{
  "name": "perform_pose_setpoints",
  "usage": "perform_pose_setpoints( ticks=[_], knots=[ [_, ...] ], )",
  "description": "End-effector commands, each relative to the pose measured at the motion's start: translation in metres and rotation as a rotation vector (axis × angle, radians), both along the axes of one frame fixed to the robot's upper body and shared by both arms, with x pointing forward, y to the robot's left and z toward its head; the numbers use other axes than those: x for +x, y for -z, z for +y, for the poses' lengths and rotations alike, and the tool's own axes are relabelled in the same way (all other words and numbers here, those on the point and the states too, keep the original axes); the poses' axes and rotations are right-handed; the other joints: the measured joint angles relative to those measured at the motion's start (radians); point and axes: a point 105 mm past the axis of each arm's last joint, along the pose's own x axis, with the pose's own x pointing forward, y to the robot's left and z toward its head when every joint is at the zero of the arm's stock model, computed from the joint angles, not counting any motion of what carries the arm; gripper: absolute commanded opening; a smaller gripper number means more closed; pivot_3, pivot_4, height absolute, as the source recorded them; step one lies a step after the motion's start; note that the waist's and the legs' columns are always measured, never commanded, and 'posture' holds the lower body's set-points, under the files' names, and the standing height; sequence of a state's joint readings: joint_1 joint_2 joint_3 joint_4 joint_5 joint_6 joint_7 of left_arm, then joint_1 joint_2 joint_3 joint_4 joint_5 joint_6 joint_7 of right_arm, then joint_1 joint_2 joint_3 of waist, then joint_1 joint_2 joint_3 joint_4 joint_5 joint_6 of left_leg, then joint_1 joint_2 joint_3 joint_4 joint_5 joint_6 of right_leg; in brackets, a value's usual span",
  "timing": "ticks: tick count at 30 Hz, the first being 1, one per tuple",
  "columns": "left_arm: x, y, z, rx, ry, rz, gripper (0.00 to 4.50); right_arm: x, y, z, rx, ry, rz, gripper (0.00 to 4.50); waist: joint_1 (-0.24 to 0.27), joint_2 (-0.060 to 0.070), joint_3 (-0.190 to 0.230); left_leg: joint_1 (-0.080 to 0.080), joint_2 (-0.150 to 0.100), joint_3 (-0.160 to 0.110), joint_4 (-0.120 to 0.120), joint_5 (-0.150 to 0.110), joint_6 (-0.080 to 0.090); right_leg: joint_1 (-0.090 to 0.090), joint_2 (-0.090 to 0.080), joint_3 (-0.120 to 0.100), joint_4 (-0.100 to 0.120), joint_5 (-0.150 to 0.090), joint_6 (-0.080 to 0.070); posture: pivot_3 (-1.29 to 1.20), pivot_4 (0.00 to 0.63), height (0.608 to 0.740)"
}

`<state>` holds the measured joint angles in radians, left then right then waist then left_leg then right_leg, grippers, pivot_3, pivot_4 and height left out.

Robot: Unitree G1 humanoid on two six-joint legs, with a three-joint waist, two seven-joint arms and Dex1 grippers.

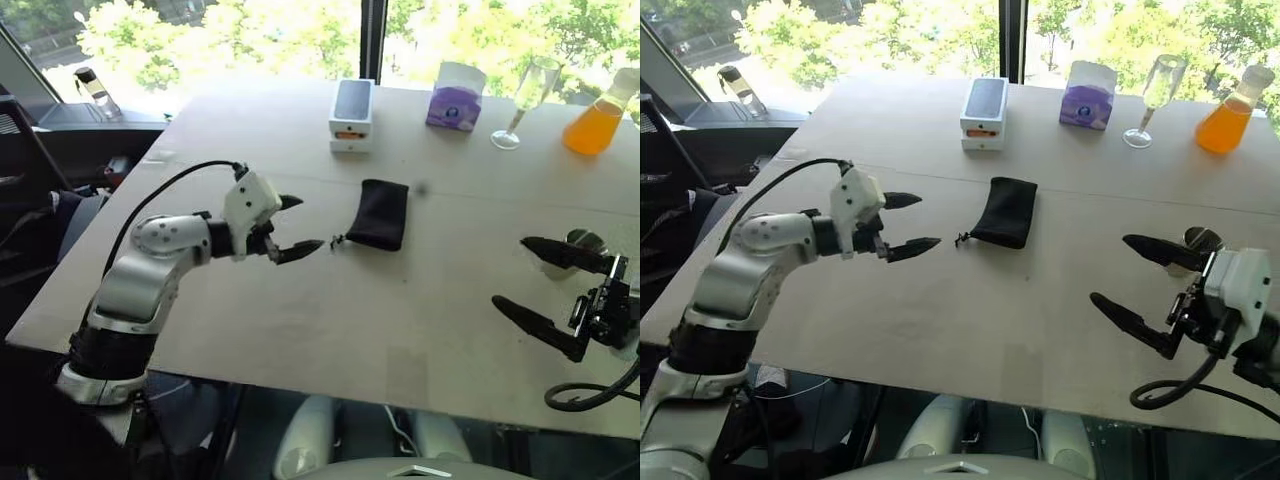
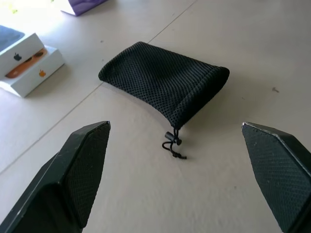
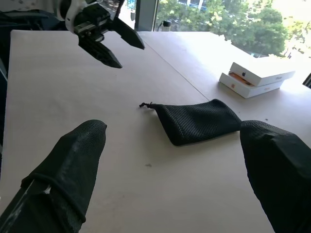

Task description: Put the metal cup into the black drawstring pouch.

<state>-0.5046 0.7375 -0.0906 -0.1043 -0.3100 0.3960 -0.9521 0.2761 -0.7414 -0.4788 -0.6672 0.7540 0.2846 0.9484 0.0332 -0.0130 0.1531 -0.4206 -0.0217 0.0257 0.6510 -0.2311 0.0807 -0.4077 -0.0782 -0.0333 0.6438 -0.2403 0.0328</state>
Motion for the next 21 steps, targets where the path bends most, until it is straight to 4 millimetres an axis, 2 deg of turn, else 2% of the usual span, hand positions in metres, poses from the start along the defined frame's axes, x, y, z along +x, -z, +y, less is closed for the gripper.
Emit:
perform_pose_setpoints(
  ticks=[1,8,10,14,17,21],
  knots=[
    [0.010,-0.011,-0.011,0.021,0.037,-0.091,4.50,-0.001,-0.010,0.010,0.010,-0.018,-0.047,4.50,0.003,0.000,0.000,-0.001,0.000,0.000,0.000,0.000,0.000,0.000,0.000,0.000,0.000,0.000,0.001,0.00,0.150,0.740],
    [0.039,-0.007,-0.018,0.127,0.105,-0.111,4.50,0.010,-0.004,0.008,0.017,0.045,-0.069,4.50,0.008,0.000,0.000,-0.005,-0.001,-0.001,0.003,0.000,0.001,-0.001,0.001,-0.003,-0.001,0.002,0.004,0.00,0.150,0.740],
    [0.045,-0.005,-0.025,0.135,0.137,-0.121,4.50,0.014,0.001,0.004,0.004,0.066,-0.072,4.50,0.007,0.000,0.000,-0.005,-0.001,-0.001,0.005,0.000,0.001,-0.001,0.002,-0.004,-0.001,0.002,0.004,0.00,0.150,0.740],
    [0.048,0.011,-0.043,0.180,0.215,-0.150,4.50,0.018,0.010,0.001,0.001,0.091,-0.078,4.50,0.007,0.000,0.000,-0.010,-0.001,-0.003,0.012,-0.002,0.003,-0.001,0.006,-0.006,0.000,0.003,0.005,0.00,0.150,0.740],
    [0.049,0.014,-0.057,0.216,0.243,-0.252,4.50,0.017,0.013,0.005,-0.001,0.087,-0.085,4.50,0.006,0.000,0.000,-0.011,-0.001,-0.003,0.015,-0.003,0.005,-0.001,0.006,-0.005,0.001,0.003,0.006,0.00,0.150,0.740],
    [0.055,0.022,-0.065,0.322,0.224,-0.402,4.50,0.016,0.014,0.008,-0.002,0.094,-0.096,4.50,0.005,0.000,0.000,-0.011,0.000,-0.003,0.017,-0.003,0.006,-0.001,0.005,-0.004,0.001,0.004,0.008,0.00,0.150,0.740]
  ],
)
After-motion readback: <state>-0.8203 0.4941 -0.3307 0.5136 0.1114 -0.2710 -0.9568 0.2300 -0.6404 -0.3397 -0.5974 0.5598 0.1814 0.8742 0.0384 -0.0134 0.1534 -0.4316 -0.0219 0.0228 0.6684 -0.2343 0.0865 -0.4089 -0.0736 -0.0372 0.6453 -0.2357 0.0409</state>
